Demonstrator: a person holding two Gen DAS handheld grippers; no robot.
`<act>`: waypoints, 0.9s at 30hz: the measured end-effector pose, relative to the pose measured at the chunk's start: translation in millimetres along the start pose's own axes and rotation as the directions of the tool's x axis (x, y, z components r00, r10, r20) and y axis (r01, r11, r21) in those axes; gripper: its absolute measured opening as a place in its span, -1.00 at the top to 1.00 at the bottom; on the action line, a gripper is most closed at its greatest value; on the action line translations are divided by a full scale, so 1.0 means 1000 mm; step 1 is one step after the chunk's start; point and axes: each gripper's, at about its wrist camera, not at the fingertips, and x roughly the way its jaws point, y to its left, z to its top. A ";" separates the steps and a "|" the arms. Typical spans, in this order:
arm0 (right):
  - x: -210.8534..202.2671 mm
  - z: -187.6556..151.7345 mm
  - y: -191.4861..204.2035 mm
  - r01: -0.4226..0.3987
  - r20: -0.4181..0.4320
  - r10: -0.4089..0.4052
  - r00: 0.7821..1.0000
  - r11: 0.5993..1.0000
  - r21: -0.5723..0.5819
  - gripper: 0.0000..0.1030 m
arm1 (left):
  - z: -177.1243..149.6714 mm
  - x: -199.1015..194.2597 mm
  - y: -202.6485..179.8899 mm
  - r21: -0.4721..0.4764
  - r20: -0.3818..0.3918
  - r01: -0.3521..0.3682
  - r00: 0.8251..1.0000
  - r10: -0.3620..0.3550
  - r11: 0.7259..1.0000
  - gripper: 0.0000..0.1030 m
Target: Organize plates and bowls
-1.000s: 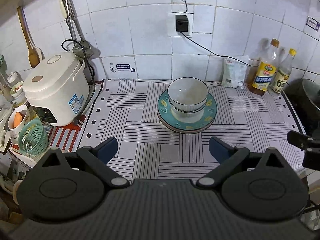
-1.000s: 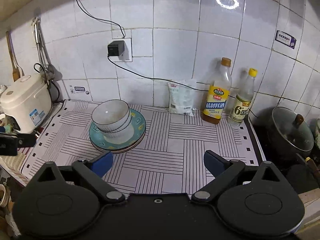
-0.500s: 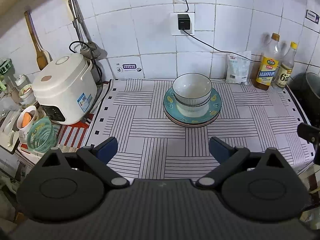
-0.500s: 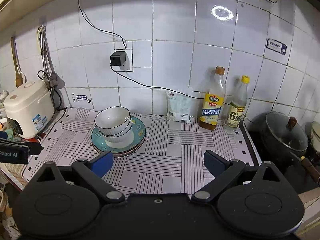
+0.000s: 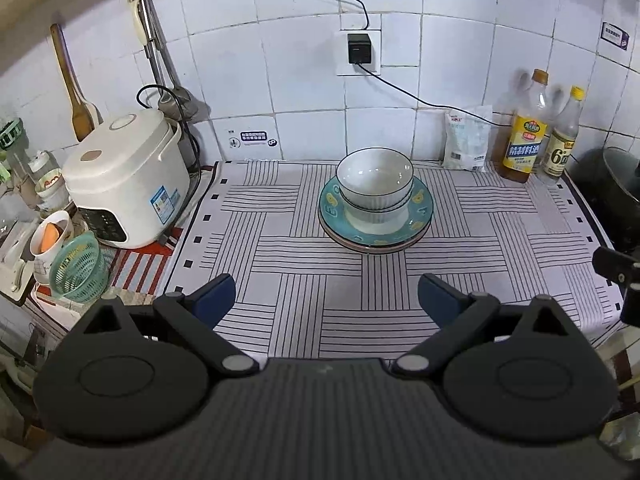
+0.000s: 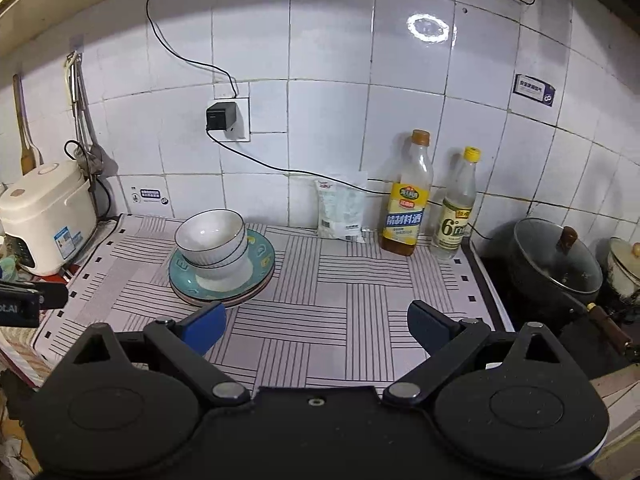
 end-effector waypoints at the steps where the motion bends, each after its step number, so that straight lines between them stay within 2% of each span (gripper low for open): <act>1: 0.000 -0.001 0.000 0.001 -0.001 -0.001 1.000 1.000 0.005 -0.92 | -0.001 0.000 0.000 -0.005 0.001 0.008 1.000 -0.008 1.000 -0.92; 12: -0.001 -0.001 0.004 0.012 0.016 -0.012 1.000 1.000 -0.019 -0.92 | -0.005 0.007 0.002 -0.040 -0.017 0.036 0.999 -0.036 0.999 -0.92; 27: 0.002 -0.004 0.007 0.016 -0.002 -0.016 1.000 1.000 -0.018 -0.92 | -0.009 0.005 0.002 -0.036 0.019 -0.013 1.000 0.014 0.999 -0.92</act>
